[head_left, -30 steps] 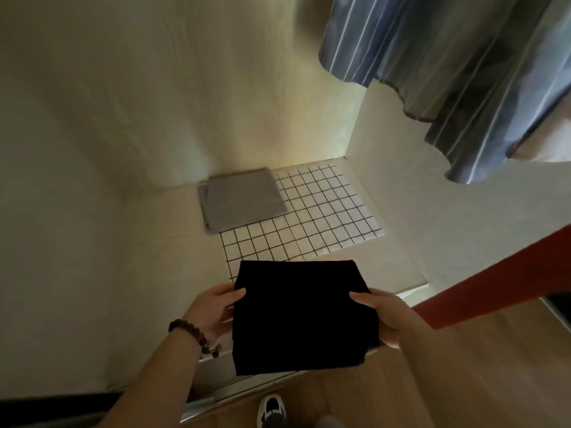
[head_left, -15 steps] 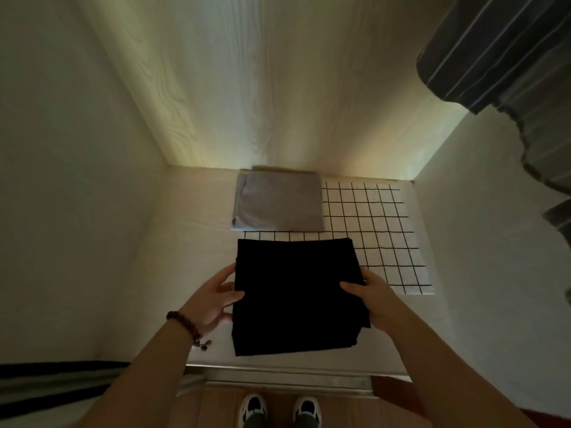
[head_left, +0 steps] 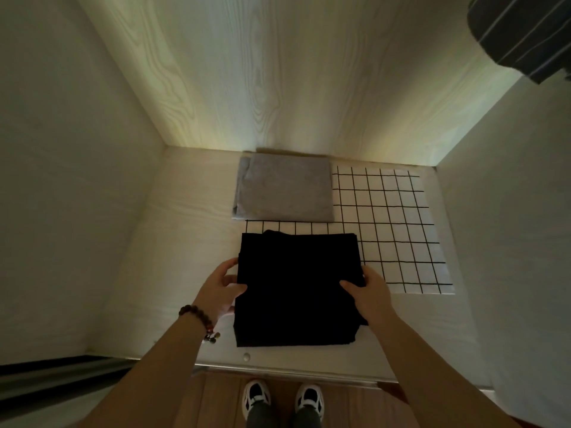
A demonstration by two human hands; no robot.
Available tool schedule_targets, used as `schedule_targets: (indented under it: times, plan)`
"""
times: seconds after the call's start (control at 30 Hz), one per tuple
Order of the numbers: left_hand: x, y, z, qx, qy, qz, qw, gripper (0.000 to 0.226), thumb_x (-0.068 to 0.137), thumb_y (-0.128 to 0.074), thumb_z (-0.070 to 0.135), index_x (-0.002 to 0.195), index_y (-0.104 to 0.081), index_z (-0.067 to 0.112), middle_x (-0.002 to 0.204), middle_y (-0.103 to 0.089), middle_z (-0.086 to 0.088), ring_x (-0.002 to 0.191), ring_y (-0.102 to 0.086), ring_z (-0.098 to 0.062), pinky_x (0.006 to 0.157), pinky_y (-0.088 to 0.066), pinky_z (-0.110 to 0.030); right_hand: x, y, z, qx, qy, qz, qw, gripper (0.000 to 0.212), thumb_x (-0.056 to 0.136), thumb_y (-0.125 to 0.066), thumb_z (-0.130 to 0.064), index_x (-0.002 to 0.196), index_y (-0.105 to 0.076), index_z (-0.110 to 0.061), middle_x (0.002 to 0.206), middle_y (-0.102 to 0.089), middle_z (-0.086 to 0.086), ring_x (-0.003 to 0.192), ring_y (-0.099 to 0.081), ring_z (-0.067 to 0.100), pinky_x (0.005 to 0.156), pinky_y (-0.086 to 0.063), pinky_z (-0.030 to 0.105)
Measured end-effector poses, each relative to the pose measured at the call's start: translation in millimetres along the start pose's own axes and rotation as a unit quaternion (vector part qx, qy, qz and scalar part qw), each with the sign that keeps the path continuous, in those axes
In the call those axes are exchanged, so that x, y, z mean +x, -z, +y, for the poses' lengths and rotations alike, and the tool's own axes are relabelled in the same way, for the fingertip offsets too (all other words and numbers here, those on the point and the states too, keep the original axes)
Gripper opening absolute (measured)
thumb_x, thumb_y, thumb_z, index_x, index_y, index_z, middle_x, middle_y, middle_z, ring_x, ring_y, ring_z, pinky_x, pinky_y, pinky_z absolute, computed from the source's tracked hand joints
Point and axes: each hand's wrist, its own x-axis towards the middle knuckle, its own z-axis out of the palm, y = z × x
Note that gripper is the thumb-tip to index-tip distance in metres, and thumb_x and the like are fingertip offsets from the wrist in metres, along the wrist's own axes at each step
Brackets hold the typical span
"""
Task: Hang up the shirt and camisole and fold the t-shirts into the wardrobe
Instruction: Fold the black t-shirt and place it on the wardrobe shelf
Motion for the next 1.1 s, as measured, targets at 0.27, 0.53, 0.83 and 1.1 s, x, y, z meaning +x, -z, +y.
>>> schedule_targets:
  times: [0.27,0.53,0.83,1.1]
  plan:
    - [4,8,-9,-0.036,-0.032,-0.063,0.997,0.044,0.094,-0.054,0.01,0.132,-0.043,0.029,0.117,-0.068,0.005,0.089,-0.069,-0.017,0.065,-0.056,-0.034,1,8,-6,0.138,-0.086,-0.091,0.983,0.045,0.082,-0.072,-0.021,0.123,-0.053,-0.021,0.112,-0.064,0.002,0.1,-0.065,0.023,0.089,-0.054,0.045]
    - [8,11,-17,0.097,-0.128,0.01,0.987,0.061,0.083,-0.066,0.016,0.135,-0.041,0.032,0.139,-0.05,0.0,0.103,-0.064,-0.025,0.083,-0.055,-0.035,1,-1,-18,0.008,-0.024,-0.011,1.0,0.042,0.088,-0.065,-0.016,0.126,-0.049,-0.013,0.114,-0.06,0.006,0.098,-0.06,0.02,0.075,-0.05,0.025]
    - [37,-57,-26,0.609,-0.339,0.166,0.698,0.054,0.094,-0.04,0.021,0.146,-0.03,0.011,0.155,-0.027,-0.008,0.145,-0.018,-0.027,0.118,-0.017,-0.045,2,-95,-28,-0.435,0.339,0.028,0.834,0.047,0.097,-0.035,-0.031,0.14,-0.044,-0.015,0.149,-0.04,0.005,0.142,-0.028,0.023,0.114,-0.027,0.049]
    - [53,-38,-49,0.645,-0.243,0.175,0.703,0.063,0.1,-0.009,0.048,0.147,-0.033,0.013,0.153,-0.031,-0.006,0.144,-0.02,-0.022,0.112,-0.015,-0.047,14,-82,-3,-0.517,0.272,0.02,0.811,0.062,0.099,-0.018,-0.054,0.148,-0.03,-0.018,0.155,-0.028,0.002,0.145,-0.017,0.02,0.115,-0.011,0.046]
